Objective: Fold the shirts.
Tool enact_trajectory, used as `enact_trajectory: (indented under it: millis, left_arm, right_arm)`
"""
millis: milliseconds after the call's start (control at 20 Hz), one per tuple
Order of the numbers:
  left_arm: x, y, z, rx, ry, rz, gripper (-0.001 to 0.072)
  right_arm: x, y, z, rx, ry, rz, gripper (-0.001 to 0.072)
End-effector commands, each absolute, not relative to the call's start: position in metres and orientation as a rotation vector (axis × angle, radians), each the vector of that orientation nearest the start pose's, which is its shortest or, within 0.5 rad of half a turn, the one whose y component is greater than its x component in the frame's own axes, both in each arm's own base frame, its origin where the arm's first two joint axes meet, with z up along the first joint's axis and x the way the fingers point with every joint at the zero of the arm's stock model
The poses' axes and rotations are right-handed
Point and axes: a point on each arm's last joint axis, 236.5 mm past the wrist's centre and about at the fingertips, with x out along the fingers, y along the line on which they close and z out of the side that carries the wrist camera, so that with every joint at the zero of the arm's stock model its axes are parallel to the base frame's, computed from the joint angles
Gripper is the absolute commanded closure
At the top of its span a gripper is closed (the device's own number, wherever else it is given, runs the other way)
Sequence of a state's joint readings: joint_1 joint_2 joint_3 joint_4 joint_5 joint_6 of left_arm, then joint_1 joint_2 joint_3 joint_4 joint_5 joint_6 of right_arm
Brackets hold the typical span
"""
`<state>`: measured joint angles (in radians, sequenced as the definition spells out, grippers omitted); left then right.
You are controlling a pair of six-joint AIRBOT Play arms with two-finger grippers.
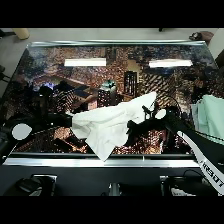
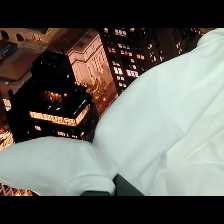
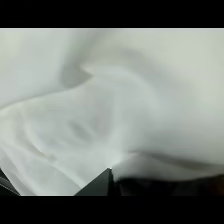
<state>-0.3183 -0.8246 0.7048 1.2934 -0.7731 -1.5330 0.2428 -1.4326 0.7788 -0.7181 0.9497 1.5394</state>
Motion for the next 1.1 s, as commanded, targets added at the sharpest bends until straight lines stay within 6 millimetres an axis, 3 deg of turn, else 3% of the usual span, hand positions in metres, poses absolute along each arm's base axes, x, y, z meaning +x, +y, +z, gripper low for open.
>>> enact_trajectory:
  millis: [0, 50, 150, 200, 250, 300, 350, 400, 450, 500, 550, 600, 750, 900, 1000, 1050]
  left_arm:
    - [0.311, -0.148, 0.045, -0.060, 0.907, -0.412, 0.0684]
    - [0.313, -0.144, 0.053, -0.016, 0.894, -0.414, 0.0684]
    - [0.324, -0.128, 0.099, 0.104, 0.834, -0.382, 0.0684]
    - [0.331, -0.118, 0.141, 0.156, 0.762, -0.353, 0.0684]
    - [0.336, -0.110, 0.192, 0.181, 0.666, -0.327, 0.0684]
    - [0.334, -0.103, 0.255, 0.181, 0.540, -0.308, 0.0684]
    - [0.325, -0.099, 0.317, 0.161, 0.409, -0.302, 0.0684]
    - [0.306, -0.093, 0.383, 0.134, 0.259, -0.298, 0.0684]
    - [0.284, -0.086, 0.435, 0.110, 0.135, -0.294, 0.0684]
    - [0.262, -0.079, 0.475, 0.076, 0.036, -0.289, 0.0684]
    - [0.240, -0.072, 0.505, 0.026, -0.044, -0.288, 0.0684]
    - [0.225, -0.067, 0.522, 0.009, -0.096, -0.288, 0.0684]
    - [0.215, -0.057, 0.530, 0.018, -0.123, -0.261, 0.0685]
    - [0.238, -0.056, 0.520, 0.046, -0.084, -0.225, 0.0685]
    - [0.272, -0.063, 0.500, 0.070, -0.014, -0.212, 0.0684]
    - [0.297, -0.069, 0.480, 0.090, 0.047, -0.204, 0.0684]
  right_arm:
    - [0.305, 0.222, -0.080, 0.719, 1.527, 0.413, 0.0694]
    - [0.313, 0.216, -0.059, 0.655, 1.495, 0.482, 0.0694]
    - [0.349, 0.183, 0.017, 0.480, 1.307, 0.532, 0.0694]
    - [0.369, 0.159, 0.072, 0.385, 1.157, 0.514, 0.0694]
    - [0.385, 0.132, 0.147, 0.293, 0.953, 0.472, 0.0693]
    - [0.386, 0.105, 0.231, 0.214, 0.731, 0.417, 0.0693]
    - [0.372, 0.083, 0.309, 0.147, 0.524, 0.356, 0.0693]
    - [0.345, 0.067, 0.377, 0.093, 0.336, 0.304, 0.0693]
    - [0.307, 0.058, 0.432, 0.044, 0.172, 0.260, 0.0693]
    - [0.270, 0.053, 0.469, 0.026, 0.051, 0.233, 0.0693]
    - [0.243, 0.051, 0.489, 0.044, -0.022, 0.220, 0.0693]
    - [0.222, 0.046, 0.498, 0.070, -0.057, 0.197, 0.0693]
    - [0.206, 0.032, 0.497, 0.115, -0.056, 0.132, 0.0693]
    - [0.226, 0.029, 0.473, 0.110, 0.048, 0.121, 0.0692]
    - [0.254, 0.025, 0.438, 0.102, 0.194, 0.101, 0.0692]
    - [0.272, 0.019, 0.414, 0.093, 0.291, 0.079, 0.0692]
